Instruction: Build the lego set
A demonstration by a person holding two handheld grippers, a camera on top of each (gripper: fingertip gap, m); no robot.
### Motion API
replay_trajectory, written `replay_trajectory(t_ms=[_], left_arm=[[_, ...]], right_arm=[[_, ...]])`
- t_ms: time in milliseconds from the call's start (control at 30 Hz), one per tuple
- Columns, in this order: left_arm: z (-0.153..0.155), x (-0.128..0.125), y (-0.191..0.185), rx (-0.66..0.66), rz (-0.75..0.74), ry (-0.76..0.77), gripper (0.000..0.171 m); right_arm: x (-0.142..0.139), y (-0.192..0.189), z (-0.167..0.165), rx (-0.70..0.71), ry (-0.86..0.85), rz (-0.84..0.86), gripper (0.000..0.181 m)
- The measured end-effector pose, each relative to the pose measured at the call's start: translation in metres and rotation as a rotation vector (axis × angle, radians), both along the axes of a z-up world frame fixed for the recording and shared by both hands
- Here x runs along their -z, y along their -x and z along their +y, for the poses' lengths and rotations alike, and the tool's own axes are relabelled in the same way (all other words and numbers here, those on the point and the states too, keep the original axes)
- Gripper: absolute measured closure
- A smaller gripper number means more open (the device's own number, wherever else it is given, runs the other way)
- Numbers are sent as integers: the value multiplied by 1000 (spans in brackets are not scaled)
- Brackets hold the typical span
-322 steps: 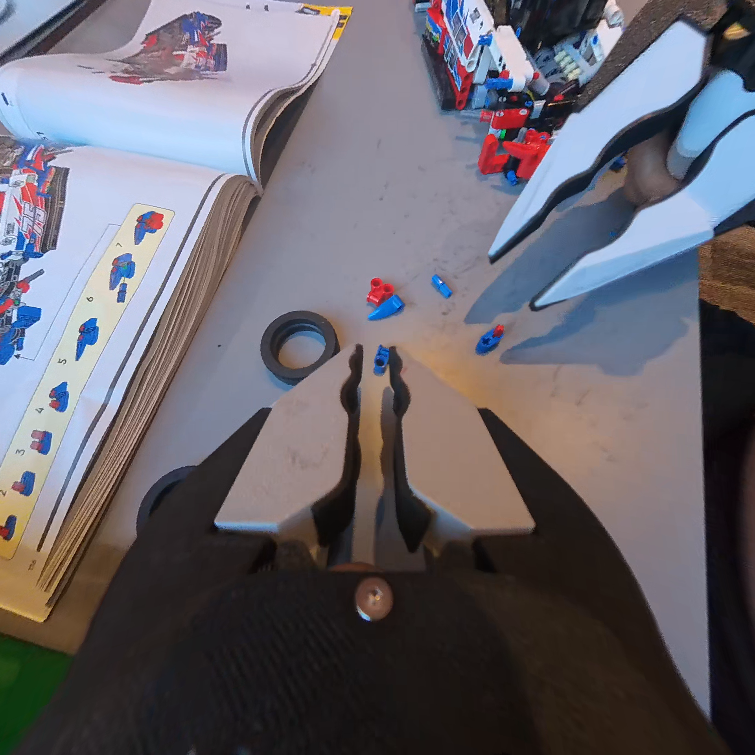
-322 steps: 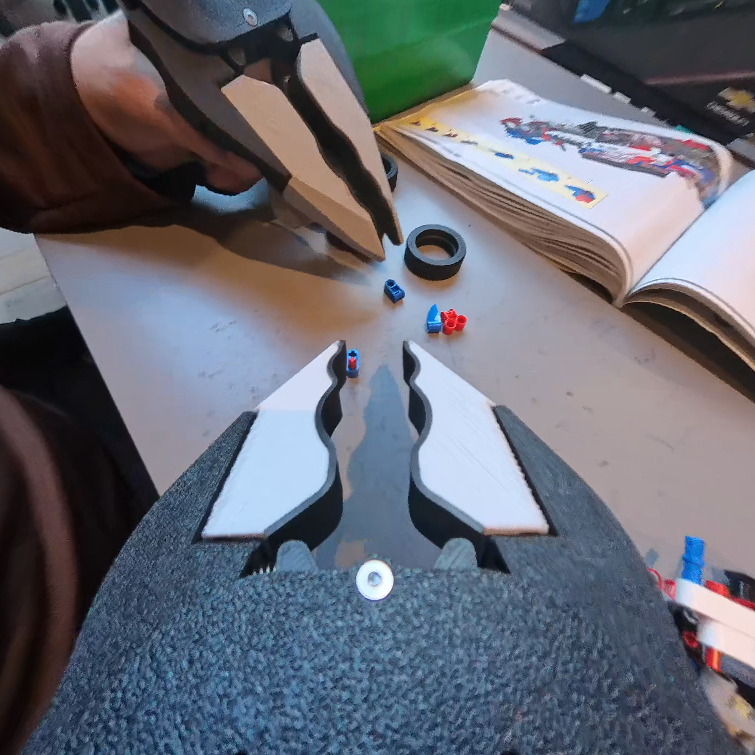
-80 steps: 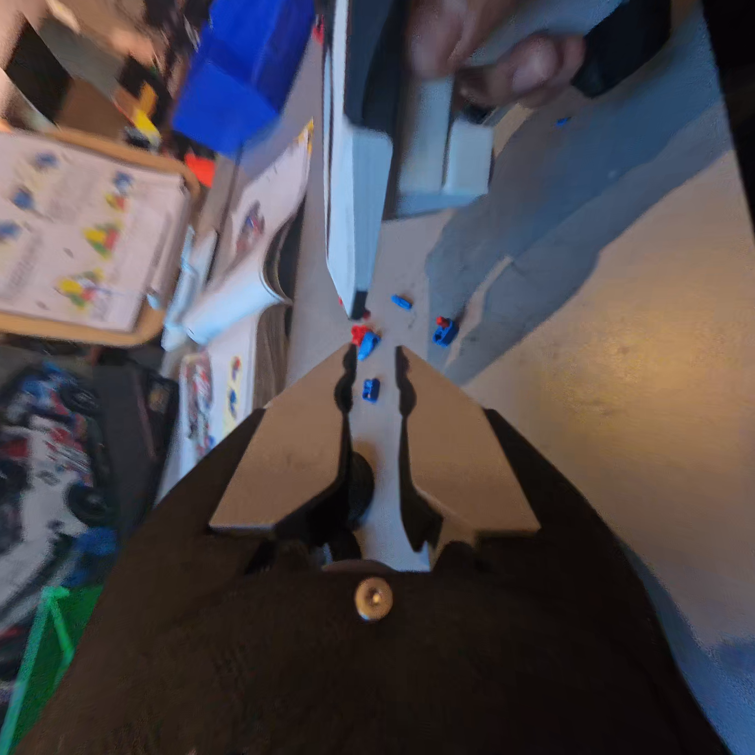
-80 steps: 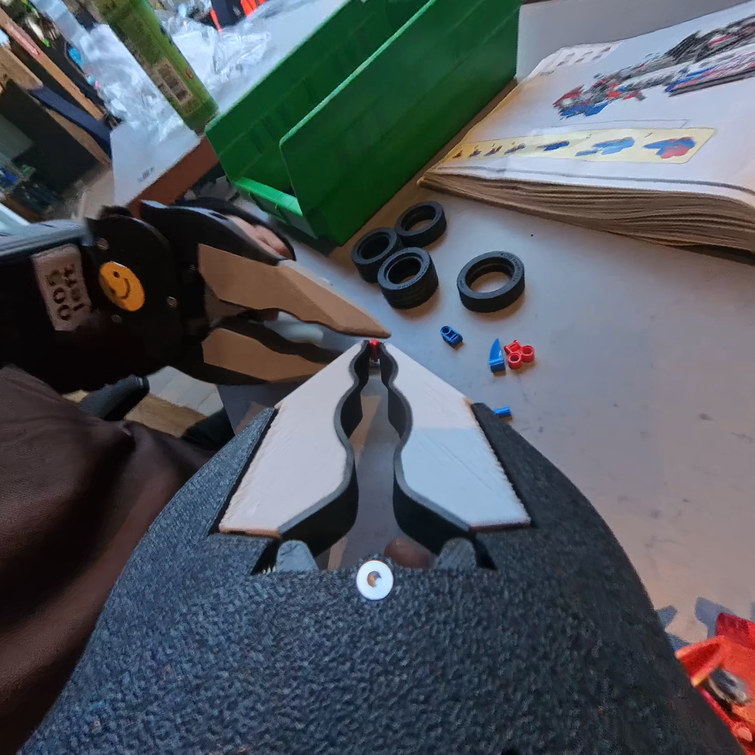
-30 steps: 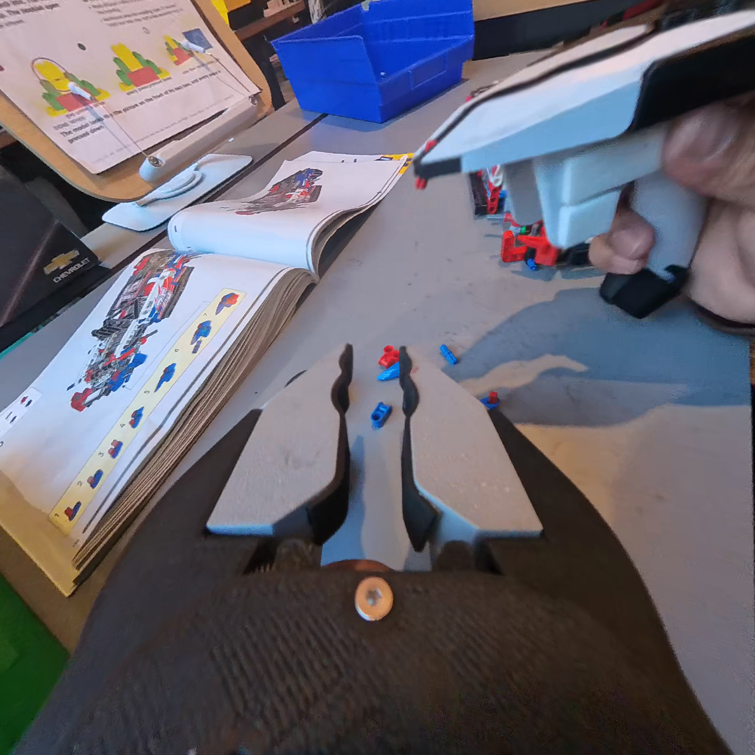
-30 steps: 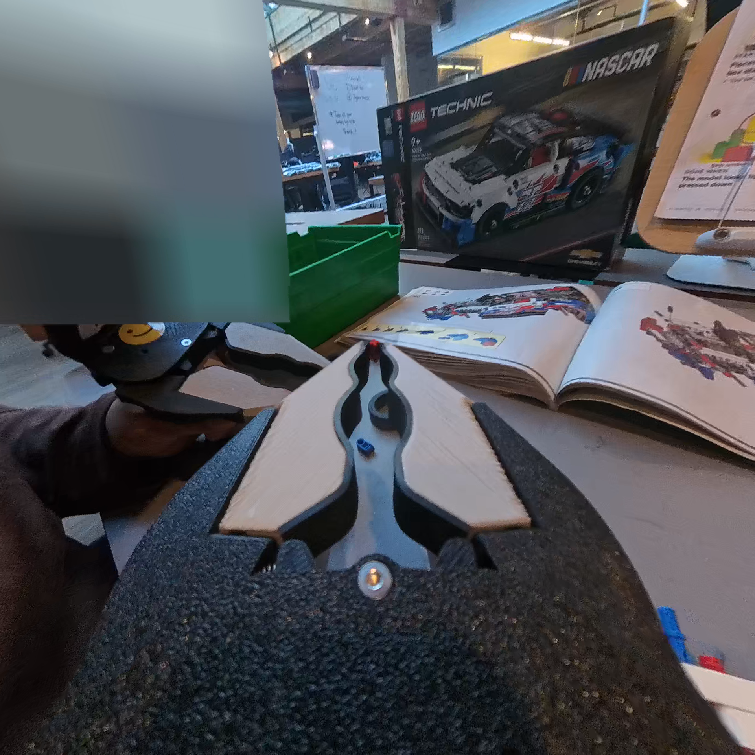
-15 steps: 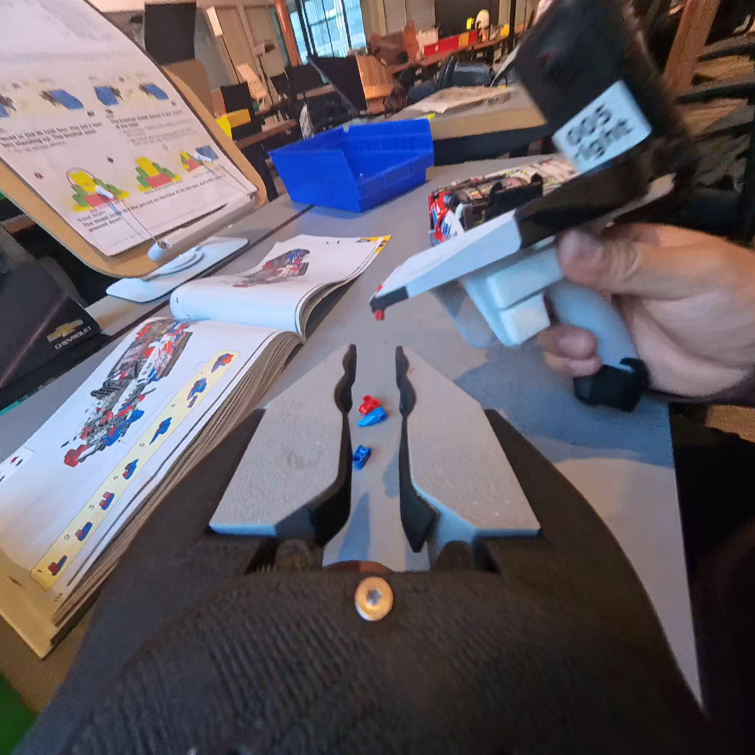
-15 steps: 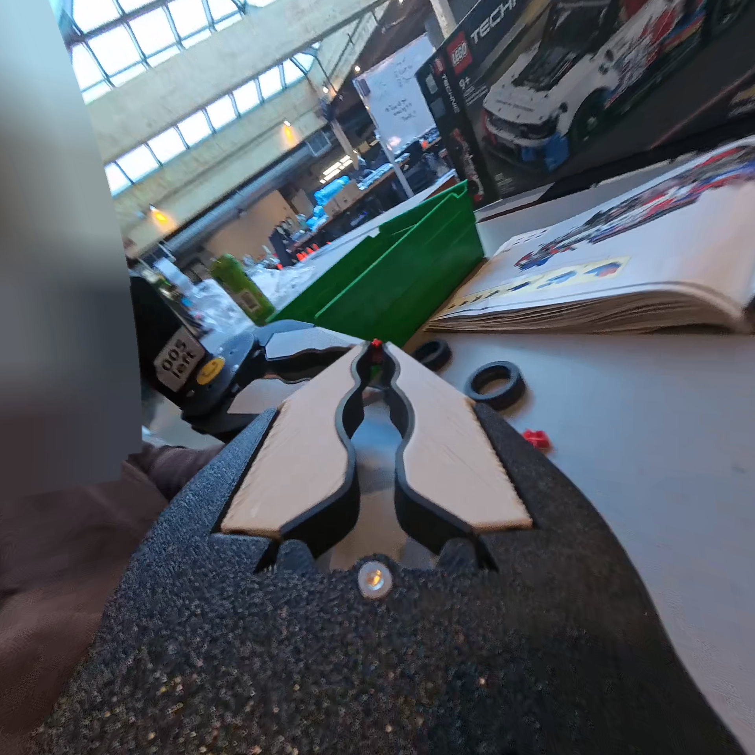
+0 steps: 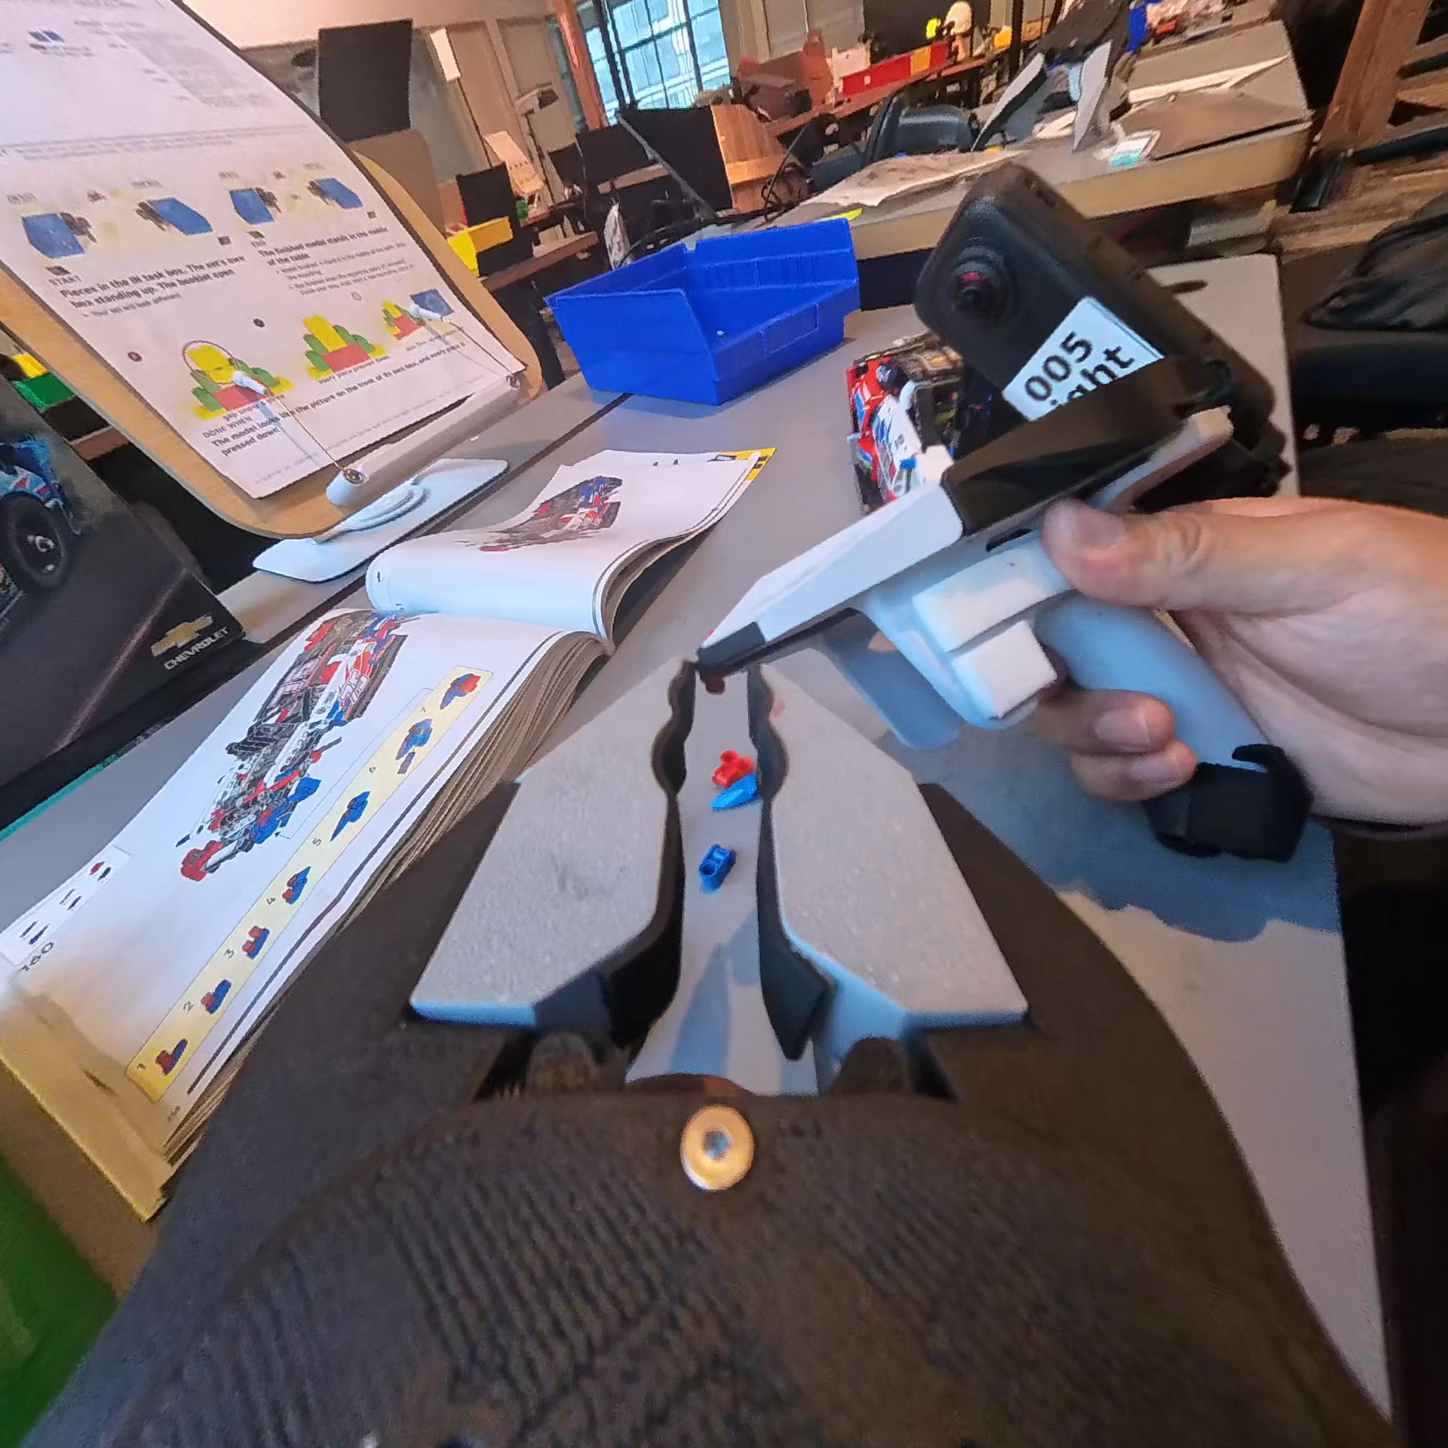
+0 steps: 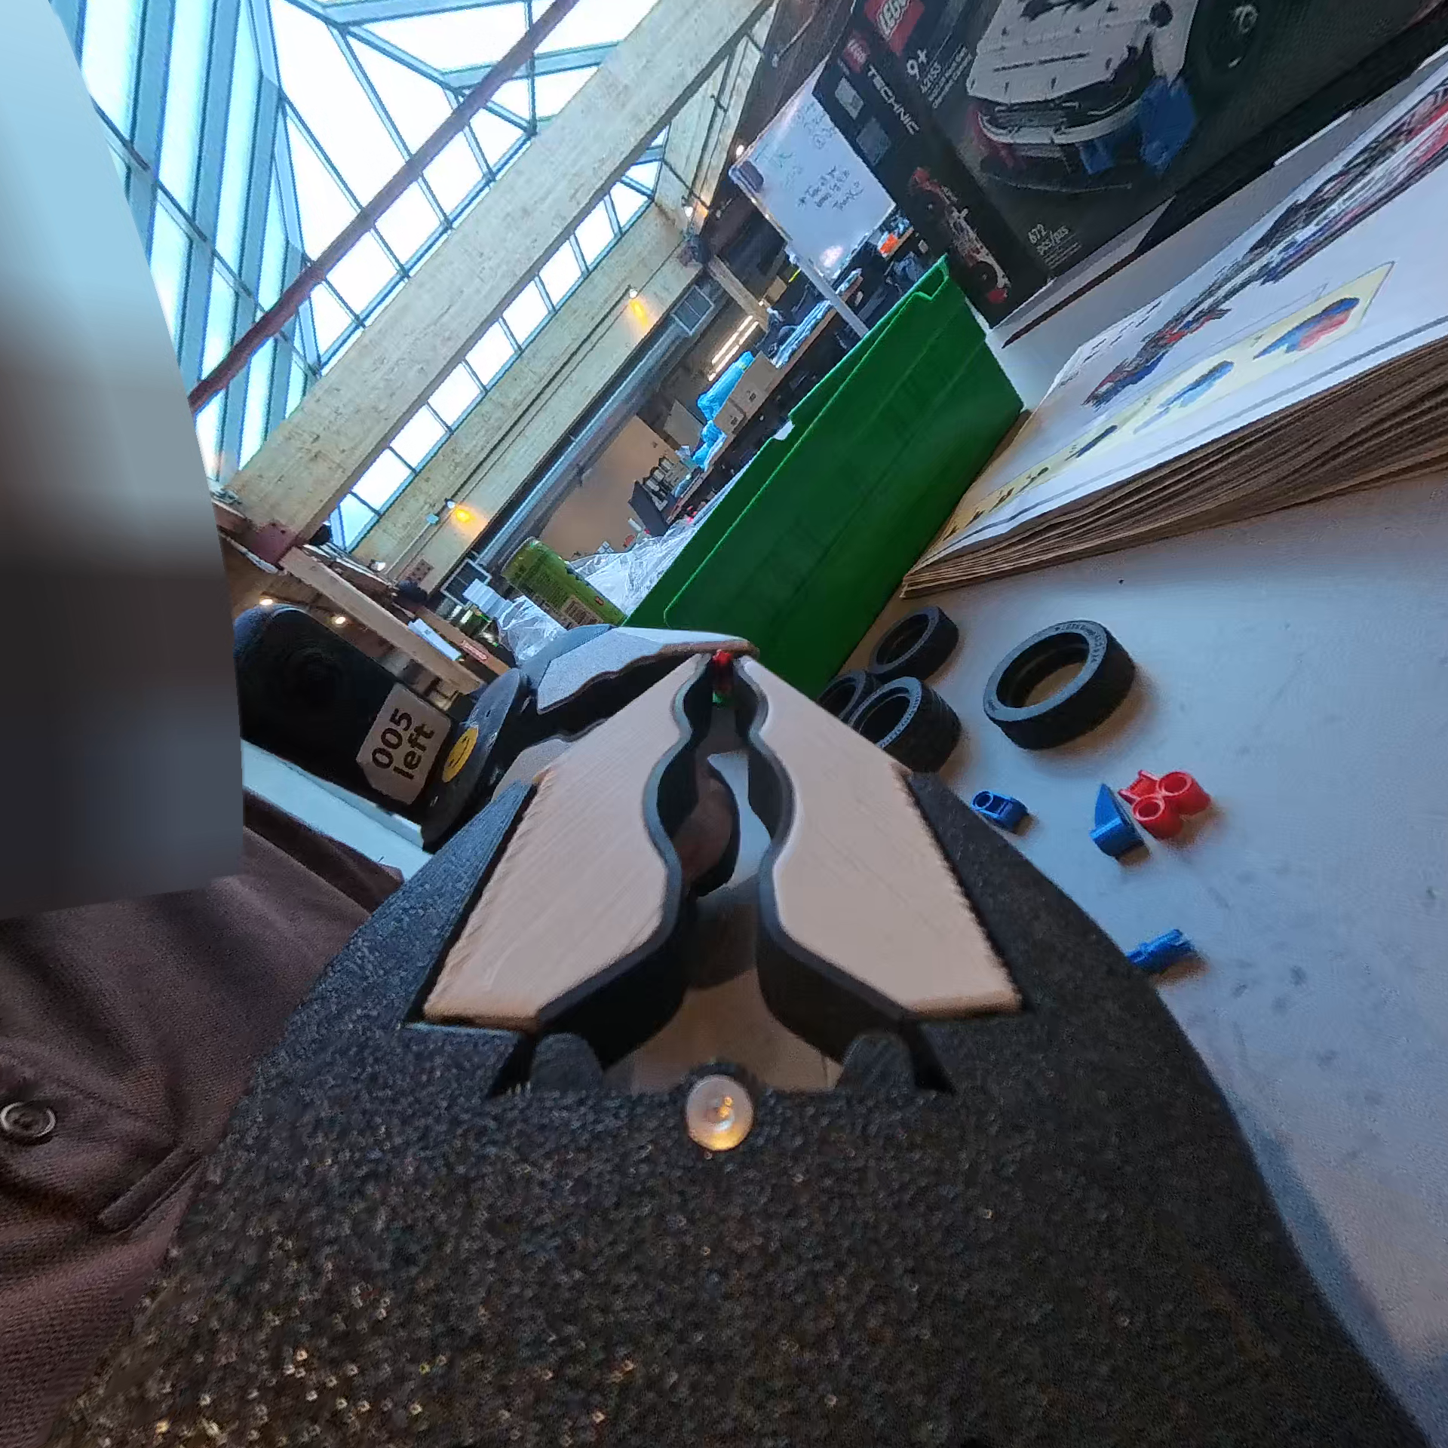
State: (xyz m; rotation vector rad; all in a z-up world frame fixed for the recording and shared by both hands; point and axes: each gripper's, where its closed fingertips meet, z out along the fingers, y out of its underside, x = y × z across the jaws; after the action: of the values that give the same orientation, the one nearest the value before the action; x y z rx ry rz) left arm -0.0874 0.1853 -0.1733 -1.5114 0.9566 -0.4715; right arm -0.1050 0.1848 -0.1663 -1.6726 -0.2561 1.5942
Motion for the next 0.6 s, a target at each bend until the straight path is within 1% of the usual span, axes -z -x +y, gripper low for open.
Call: replay_trajectory(t_ms=[100,267,367,600], left_arm=[[2,3,1,-10,22,-4,163],[2,1,2,4,6,1,164],[2,3,3,6,11,4,165],[3,4,4,8,2,17,168]], right_arm=[[2,1,0,-24,11,15,177],[0,2,-1,-70,-21,13,177],[-3,5,-4,-112,-24,42,177],[-2,5,-4,-120,-24,38,177]])
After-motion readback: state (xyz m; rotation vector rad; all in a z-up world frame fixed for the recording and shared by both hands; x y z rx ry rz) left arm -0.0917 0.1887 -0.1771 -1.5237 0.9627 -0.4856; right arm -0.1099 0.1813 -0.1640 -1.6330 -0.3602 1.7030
